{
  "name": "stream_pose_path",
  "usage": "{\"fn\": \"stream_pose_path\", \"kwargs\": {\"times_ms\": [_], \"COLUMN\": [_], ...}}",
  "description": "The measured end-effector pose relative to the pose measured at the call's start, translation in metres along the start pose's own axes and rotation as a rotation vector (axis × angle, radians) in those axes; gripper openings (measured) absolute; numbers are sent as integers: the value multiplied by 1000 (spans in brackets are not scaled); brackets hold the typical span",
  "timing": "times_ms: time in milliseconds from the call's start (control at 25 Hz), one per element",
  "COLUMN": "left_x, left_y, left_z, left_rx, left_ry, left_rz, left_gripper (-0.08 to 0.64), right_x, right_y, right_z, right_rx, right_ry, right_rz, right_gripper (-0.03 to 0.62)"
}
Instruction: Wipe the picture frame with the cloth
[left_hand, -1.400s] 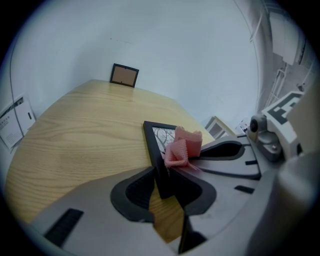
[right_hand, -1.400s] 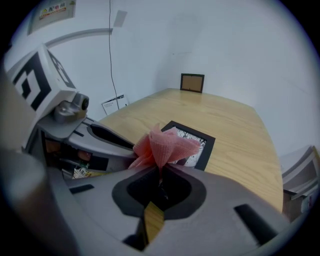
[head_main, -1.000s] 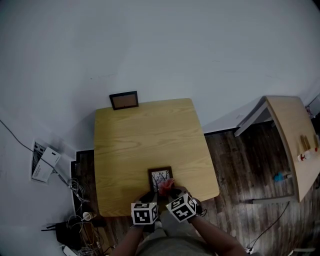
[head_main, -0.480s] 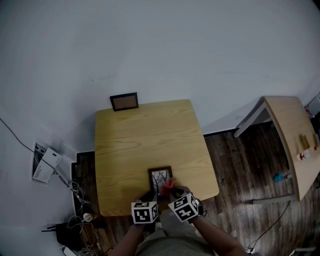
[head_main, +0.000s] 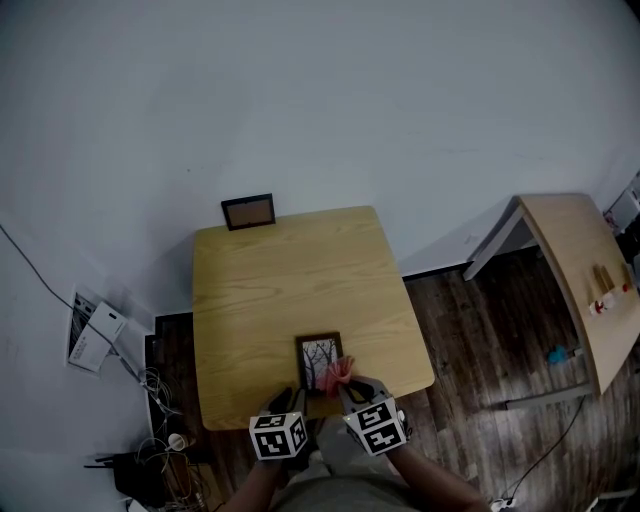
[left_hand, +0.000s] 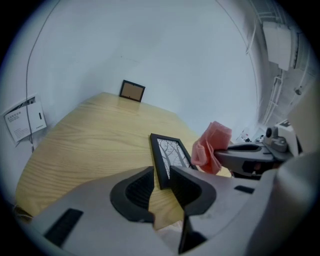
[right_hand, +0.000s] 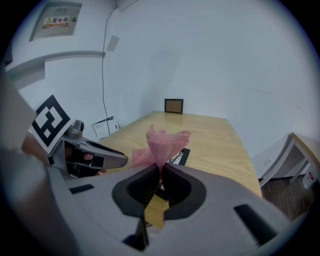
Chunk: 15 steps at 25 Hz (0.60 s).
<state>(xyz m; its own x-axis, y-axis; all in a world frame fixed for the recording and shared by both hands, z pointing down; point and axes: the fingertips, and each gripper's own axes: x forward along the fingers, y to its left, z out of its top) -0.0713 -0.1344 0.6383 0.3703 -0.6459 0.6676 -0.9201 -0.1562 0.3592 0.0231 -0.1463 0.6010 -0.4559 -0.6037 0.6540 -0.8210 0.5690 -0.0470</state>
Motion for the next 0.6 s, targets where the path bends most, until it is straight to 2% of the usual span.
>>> {"fn": "stream_pose_path", "kwargs": {"times_ms": [240, 600], "left_x": [-33, -81], "left_y": [-10, -20], "left_z": [6, 16], "left_rx": [-11, 2], "left_ry": [-61, -139], "left_rz": [-42, -65], "left_gripper": [69, 34], "right_x": [-29, -69], "right_y": [10, 28], "right_z": [11, 26], "right_rx": [26, 74], "right_ry": [-90, -209], "right_rz": [-6, 7], "right_gripper": [14, 14]}}
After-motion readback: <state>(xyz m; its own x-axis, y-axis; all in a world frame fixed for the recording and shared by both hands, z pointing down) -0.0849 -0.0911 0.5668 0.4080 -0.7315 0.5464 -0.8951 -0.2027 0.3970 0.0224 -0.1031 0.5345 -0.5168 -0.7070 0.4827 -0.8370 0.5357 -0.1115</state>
